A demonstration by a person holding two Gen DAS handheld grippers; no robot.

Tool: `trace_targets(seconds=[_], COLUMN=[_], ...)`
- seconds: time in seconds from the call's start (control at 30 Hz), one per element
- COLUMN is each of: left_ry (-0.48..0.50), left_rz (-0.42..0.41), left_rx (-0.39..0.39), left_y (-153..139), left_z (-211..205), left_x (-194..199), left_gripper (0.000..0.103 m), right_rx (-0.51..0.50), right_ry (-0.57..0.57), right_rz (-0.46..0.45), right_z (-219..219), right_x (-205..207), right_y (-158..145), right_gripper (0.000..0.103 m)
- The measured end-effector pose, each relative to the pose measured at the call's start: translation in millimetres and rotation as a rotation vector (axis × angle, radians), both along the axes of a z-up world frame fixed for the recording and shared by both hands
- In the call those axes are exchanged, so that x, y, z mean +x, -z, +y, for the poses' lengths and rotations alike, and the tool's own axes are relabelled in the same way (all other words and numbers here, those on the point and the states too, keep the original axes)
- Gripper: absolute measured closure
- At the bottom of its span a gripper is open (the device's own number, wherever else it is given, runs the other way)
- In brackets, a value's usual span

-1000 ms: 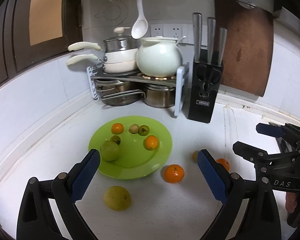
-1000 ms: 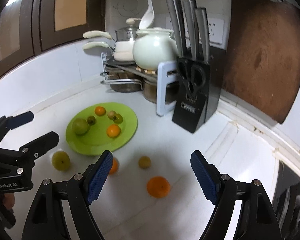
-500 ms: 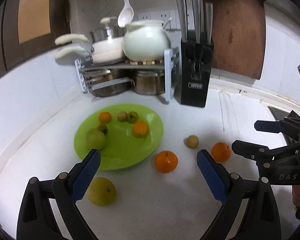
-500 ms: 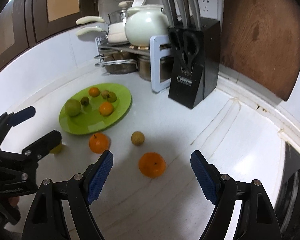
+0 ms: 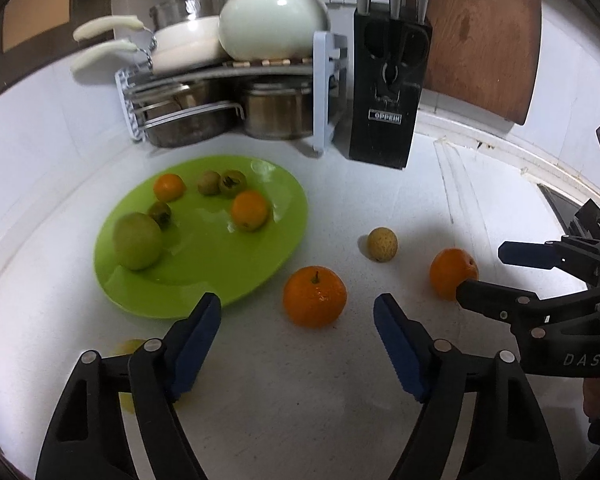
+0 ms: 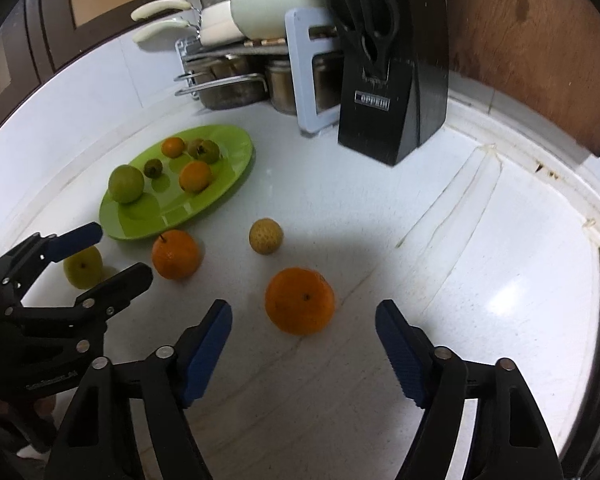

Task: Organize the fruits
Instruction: 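Withdraw both open tools from the plate toward the remaining oranges, then grasp an orange with the left tool while the right tool grasps another orange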

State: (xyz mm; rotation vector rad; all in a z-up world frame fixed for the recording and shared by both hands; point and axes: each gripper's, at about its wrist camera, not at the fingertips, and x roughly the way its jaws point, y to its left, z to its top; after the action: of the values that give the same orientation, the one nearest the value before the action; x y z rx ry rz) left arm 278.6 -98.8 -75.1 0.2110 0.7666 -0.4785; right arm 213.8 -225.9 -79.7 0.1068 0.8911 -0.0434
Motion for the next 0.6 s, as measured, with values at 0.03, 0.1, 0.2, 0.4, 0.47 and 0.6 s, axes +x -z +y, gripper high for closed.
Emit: trace_targets(seconds=[0.03, 0.1, 0.2, 0.4, 0.47, 0.6], left_ry=[0.001, 0.005, 0.013, 0.031, 0.035, 0.04], left_rz=[0.009, 0.026, 0.048, 0.076, 0.077, 0.084], left_rx=[-0.002, -0.003, 0.0, 0.001, 0.006, 0.009], left_y=[2.3, 5.6, 10.6, 15.7, 17.0, 19.6], left_z=[-1.3, -3.7, -9.0, -15.8, -18.1, -20.9], left_x=[2.3, 6.3, 12.2, 18.3, 19.0, 22.2], left_gripper=[0.027, 0.029, 0.034, 0.042, 0.043, 0.051], right_rx=[0.001, 0.005, 0.021, 0.049, 0.054, 0.058], right_ry=[-0.002, -0.008, -0.015, -0.019, -0.02, -0.023], right_rz=[0.004, 0.008, 0.017, 0.033, 0.037, 0.045], right_z=[0.1, 0.2, -0.7, -3.4, -4.0, -3.6], right_x=[1.8, 4.7, 9.0, 16.4, 17.4, 18.8], right_y=[1.4, 3.4, 6.8, 13.0, 14.7, 17.0], right_gripper=[0.032, 0.033, 0.037, 0.044, 0.046, 0.051])
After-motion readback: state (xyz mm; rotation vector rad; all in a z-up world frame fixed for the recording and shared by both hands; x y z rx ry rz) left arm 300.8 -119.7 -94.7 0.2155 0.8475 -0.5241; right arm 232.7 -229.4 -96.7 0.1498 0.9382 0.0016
